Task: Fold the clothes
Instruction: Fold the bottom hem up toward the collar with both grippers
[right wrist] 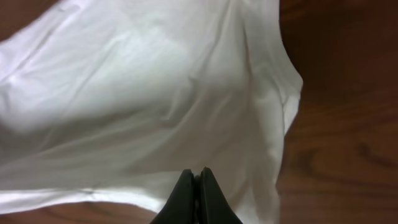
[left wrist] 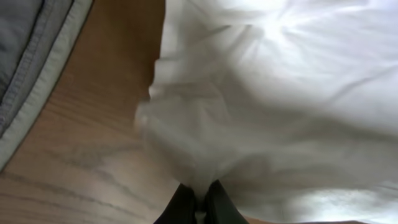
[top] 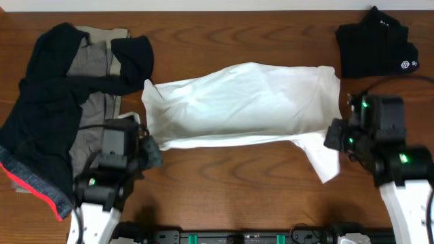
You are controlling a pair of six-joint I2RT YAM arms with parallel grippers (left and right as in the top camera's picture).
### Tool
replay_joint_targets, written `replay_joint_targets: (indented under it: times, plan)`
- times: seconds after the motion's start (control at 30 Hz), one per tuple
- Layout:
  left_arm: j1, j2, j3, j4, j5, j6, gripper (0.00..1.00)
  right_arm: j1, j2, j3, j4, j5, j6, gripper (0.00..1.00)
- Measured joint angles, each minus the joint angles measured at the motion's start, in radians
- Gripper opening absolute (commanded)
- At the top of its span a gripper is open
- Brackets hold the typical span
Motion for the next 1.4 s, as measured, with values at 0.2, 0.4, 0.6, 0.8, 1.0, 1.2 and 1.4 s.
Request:
replay_joint_targets:
  times: [0.2,0.4,0.6,0.8,1.0,1.2,1.4]
  plan:
    - [0.0,0.164,0.0,0.098,-0.022,0.0,0.06,0.0,0.175,0.0,0.076,0.008,-0.029,0.01]
    - [0.0,0.272,0.0,0.21,-0.028,0.014,0.06,0.0,0.306,0.001,0.185,0.025,-0.061,0.01]
    - [0.0,0.336,0.0,0.282,-0.028,0.031,0.06,-0.024,0.407,0.001,0.288,0.028,-0.091,0.01]
    - [0.0,0.413,0.0,0.328,-0.028,0.042,0.06,-0.035,0.486,0.001,0.354,0.028,-0.111,0.01]
    - [0.0,0.474,0.0,0.364,-0.028,0.053,0.06,-0.049,0.539,0.001,0.396,0.027,-0.121,0.01]
    - [0.0,0.52,0.0,0.397,-0.028,0.063,0.06,-0.053,0.6,0.001,0.434,0.027,-0.127,0.01]
    - [-0.001,0.546,0.0,0.401,-0.033,0.067,1.0,-0.053,0.636,0.001,0.451,0.029,-0.13,0.58]
